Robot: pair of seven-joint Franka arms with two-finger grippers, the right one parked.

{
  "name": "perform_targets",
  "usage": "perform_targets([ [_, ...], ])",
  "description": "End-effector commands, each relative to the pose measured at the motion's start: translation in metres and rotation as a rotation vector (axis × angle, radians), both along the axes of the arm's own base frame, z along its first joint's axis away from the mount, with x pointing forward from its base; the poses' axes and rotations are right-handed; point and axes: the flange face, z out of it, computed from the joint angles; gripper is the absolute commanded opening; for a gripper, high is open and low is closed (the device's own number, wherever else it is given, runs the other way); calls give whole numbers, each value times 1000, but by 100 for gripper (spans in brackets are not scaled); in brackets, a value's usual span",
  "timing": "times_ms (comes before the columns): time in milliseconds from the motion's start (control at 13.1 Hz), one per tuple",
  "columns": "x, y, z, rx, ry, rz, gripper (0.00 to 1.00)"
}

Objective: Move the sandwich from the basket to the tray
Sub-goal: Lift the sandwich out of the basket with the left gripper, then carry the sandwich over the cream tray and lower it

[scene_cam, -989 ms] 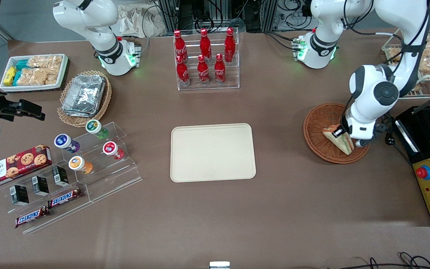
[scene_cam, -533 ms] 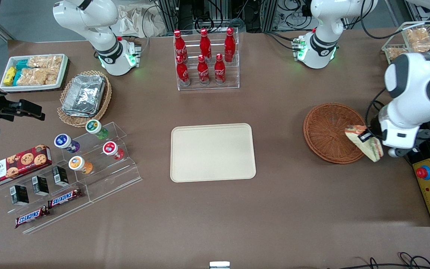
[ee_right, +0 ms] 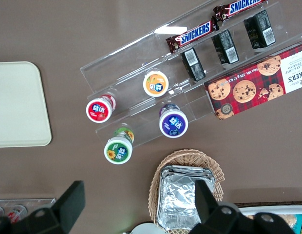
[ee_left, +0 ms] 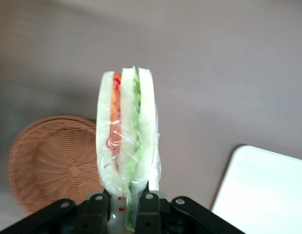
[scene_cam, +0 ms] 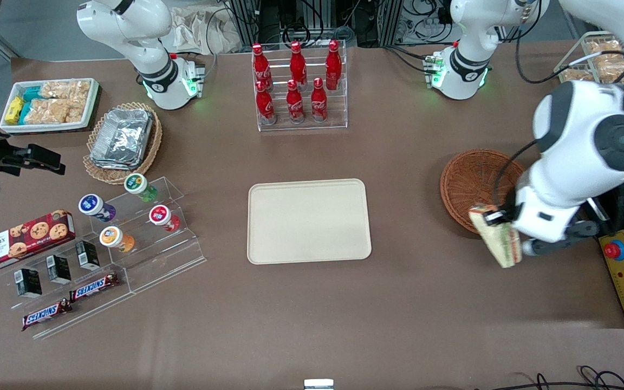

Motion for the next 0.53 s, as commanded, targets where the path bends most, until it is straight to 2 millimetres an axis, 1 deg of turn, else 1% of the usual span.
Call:
perform_targets([
  [0,9,-66,-29,-33,6,-71,0],
  [76,6,-97,-40,-52,-32,-110,0],
  [152,-3,-131,-60,-56,-27,-148,0],
  [304,-20,-185,-92,-49,-25,-207,0],
  [457,-31,-216,-115,-62,-34,-260,0],
])
